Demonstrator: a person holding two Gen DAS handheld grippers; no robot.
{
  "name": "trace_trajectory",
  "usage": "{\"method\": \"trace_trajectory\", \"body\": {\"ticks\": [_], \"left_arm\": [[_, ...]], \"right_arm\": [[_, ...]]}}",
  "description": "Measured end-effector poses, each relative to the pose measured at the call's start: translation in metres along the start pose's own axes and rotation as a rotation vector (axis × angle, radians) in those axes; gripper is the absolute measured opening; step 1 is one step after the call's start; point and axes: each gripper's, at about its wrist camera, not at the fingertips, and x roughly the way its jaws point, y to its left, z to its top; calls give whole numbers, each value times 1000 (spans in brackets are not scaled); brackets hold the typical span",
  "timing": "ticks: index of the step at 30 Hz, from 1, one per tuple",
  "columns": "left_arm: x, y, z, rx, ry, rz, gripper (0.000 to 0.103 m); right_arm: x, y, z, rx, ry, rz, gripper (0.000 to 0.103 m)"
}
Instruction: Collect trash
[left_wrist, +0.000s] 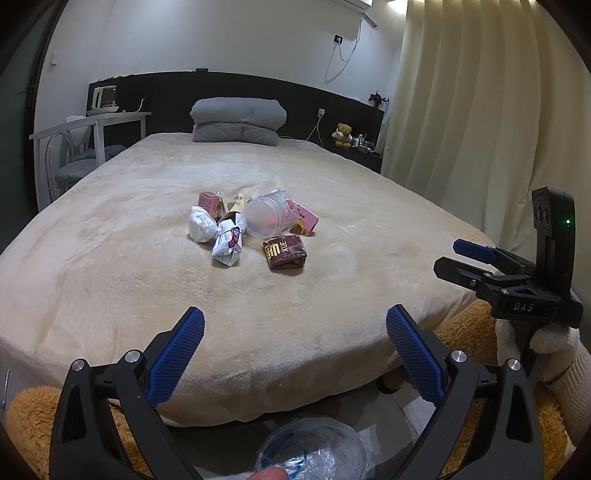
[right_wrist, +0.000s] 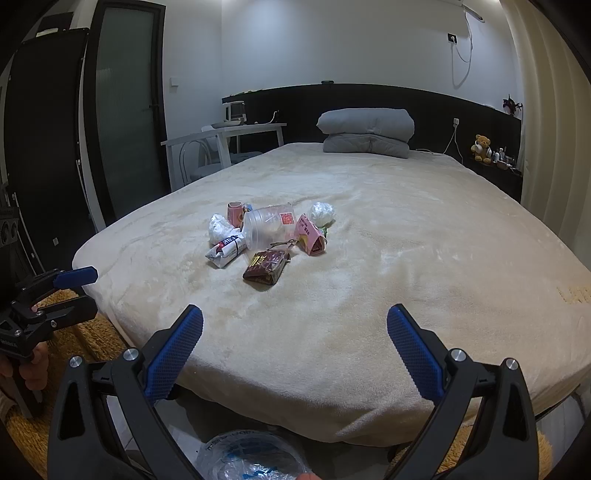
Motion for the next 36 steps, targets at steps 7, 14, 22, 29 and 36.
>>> {"method": "trace_trajectory", "body": {"ticks": [7, 14, 22, 29, 36], "left_arm": [[-2, 2, 1, -7, -8, -10, 97], [-2, 3, 1, -5, -6, -15, 97], [-2, 2, 1, -7, -9, -16, 97], [-2, 3, 1, -13, -11, -15, 97], [-2, 4, 0, -14, -13, -16, 97]], "right_arm": [[0, 1, 0, -2, 1, -1, 99], [1, 0, -1, -5, 0, -2, 99], [0, 0, -1, -7, 0, -2, 99], [0, 0, -1, -7, -1, -4, 99], [0, 0, -1, -9, -1, -3, 99]]}}
